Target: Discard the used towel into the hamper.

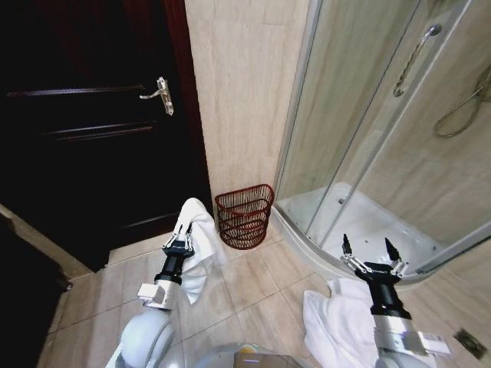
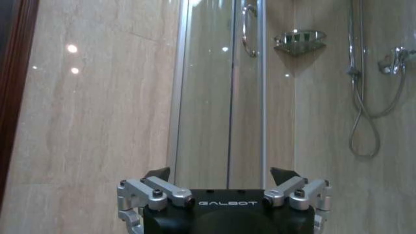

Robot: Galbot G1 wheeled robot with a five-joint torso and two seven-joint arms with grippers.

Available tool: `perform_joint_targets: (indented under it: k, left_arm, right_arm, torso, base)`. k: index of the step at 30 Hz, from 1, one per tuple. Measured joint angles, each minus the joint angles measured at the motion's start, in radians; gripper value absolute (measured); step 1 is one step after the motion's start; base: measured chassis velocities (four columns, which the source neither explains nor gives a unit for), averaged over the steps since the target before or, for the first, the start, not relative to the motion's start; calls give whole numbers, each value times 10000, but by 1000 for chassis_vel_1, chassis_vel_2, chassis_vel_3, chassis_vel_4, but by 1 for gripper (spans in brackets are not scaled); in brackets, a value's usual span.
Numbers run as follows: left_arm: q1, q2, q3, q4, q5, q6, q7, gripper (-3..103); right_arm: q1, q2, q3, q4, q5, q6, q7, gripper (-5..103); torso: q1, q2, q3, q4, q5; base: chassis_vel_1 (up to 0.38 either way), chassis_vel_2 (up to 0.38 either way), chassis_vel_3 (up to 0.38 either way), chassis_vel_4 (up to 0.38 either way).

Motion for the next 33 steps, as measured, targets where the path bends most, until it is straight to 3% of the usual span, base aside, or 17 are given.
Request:
perform_joint_targets:
  k: [14, 26, 28, 29, 32, 33]
  left_arm:
    - [-245, -61, 2, 286, -202, -270, 128, 6]
    - [-437, 9, 91, 492, -99, -322, 304, 6]
    - [-849, 172, 424, 570, -34, -162, 265, 6]
    - [-849, 172, 424, 570, -34, -162, 265, 6]
    - [-2330, 613, 962, 620, -264, 772, 247, 6]
    - [-2330, 613, 962, 620, -264, 772, 247, 6]
  right_arm:
    - [-100, 0, 44, -21, 108, -236, -443, 100]
    - [-11, 0, -7, -60, -45, -216, -218, 100]
    - [-3, 0, -185, -1, -20, -300, 493, 100]
    - [-3, 0, -185, -1, -20, -300, 493, 100]
    - [15, 0, -174, 198, 86, -554, 903, 100]
    - [15, 0, -174, 198, 86, -554, 903, 100]
  torso:
    - [-89, -205, -115, 0, 0]
    - [-67, -158, -86, 1, 0]
    - [-58, -151, -76, 3, 1]
    - [-58, -151, -76, 3, 1]
    - [-55, -139, -74, 0, -1]
    - [-55, -139, -74, 0, -1]
  base:
    - [0, 0, 0, 0]
    - [-67, 75, 70, -62]
    - [-130, 145, 95, -103]
    - [-114, 138, 95, -88]
    - [-52, 58, 44, -42]
    - [0, 0, 0, 0]
